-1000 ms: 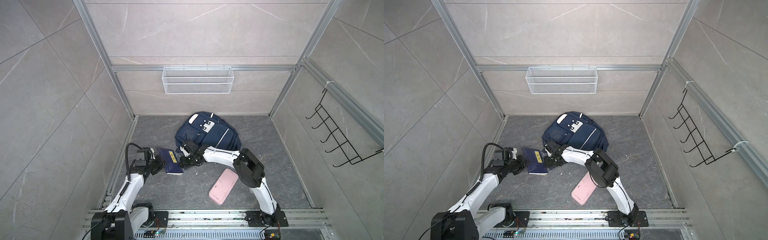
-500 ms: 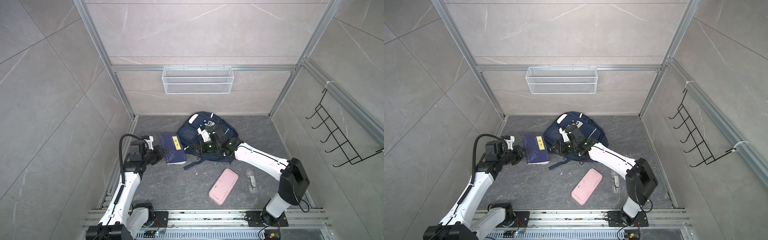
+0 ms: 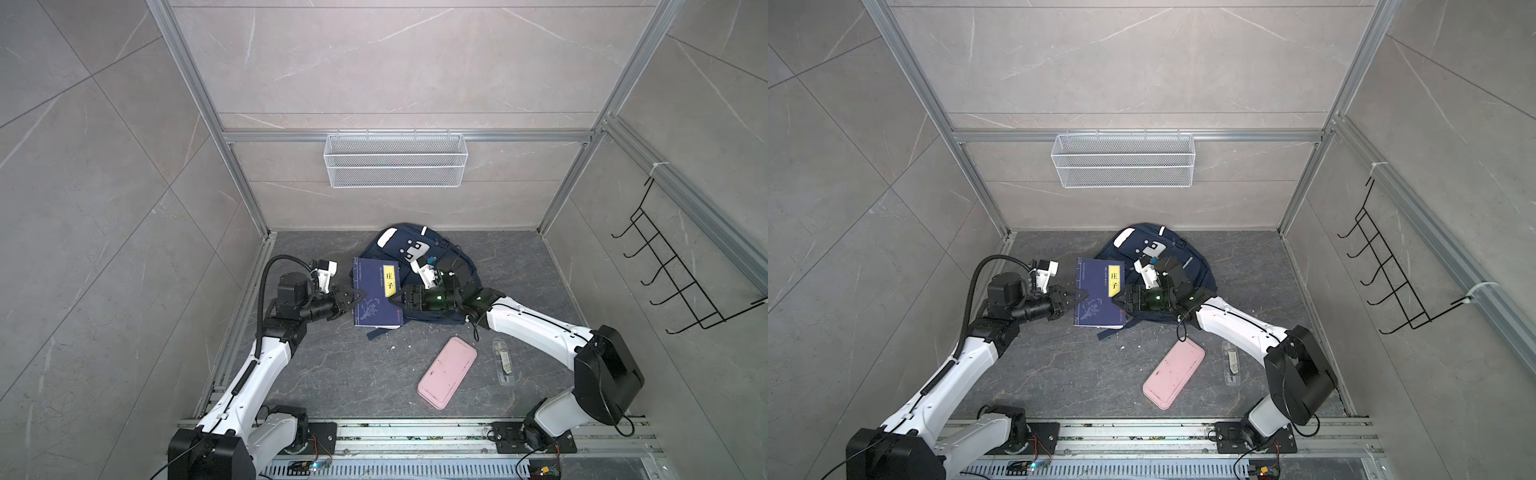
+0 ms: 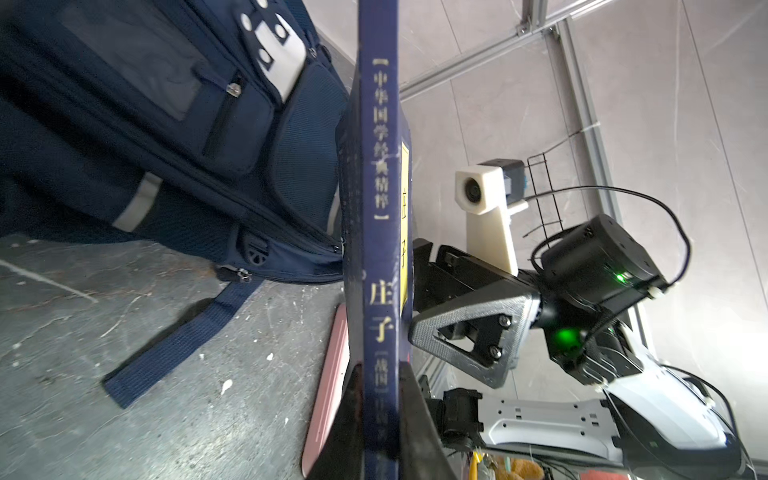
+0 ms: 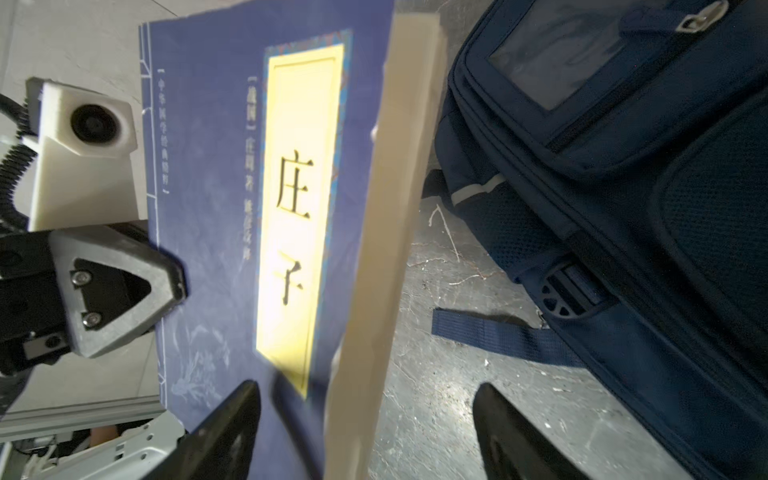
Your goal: Pack the student bag
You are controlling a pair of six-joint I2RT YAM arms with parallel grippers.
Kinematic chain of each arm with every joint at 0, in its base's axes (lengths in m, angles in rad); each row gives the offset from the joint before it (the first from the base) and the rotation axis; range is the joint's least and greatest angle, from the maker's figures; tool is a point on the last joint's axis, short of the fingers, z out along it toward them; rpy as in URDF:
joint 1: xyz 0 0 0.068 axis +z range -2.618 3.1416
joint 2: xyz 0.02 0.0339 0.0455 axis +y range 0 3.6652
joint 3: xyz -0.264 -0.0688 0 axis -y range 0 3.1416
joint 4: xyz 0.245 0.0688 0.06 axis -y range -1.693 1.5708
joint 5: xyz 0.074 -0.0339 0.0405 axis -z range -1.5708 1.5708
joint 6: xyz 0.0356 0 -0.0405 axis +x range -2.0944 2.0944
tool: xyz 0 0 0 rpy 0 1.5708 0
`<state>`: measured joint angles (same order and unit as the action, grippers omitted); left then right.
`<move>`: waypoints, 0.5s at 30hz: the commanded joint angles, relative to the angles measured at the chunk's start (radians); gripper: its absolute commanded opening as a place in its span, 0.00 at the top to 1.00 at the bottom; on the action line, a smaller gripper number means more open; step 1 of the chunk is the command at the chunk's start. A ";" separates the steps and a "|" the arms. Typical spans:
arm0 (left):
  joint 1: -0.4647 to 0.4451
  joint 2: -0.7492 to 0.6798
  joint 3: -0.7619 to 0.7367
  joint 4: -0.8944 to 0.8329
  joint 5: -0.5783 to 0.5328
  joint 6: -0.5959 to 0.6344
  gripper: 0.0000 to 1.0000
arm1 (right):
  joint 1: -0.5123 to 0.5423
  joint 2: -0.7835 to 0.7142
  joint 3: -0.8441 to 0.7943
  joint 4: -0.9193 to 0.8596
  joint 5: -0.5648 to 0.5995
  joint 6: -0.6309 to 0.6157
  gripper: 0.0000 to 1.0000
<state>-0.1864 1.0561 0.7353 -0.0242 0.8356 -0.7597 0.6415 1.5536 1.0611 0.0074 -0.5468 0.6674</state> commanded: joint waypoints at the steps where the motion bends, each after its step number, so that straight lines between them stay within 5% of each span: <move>1: -0.029 0.013 0.049 0.134 0.080 -0.023 1.00 | -0.014 -0.042 -0.040 0.137 -0.109 0.065 0.18; 6: -0.054 0.052 0.043 0.245 0.126 -0.076 1.00 | -0.041 -0.061 -0.092 0.238 -0.170 0.120 0.19; 15: -0.059 0.105 0.015 0.372 0.138 -0.134 1.00 | -0.121 -0.006 -0.196 0.716 -0.350 0.443 0.25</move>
<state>-0.2424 1.1557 0.7357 0.2268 0.9268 -0.8616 0.5201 1.5303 0.8780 0.5232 -0.8192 0.9848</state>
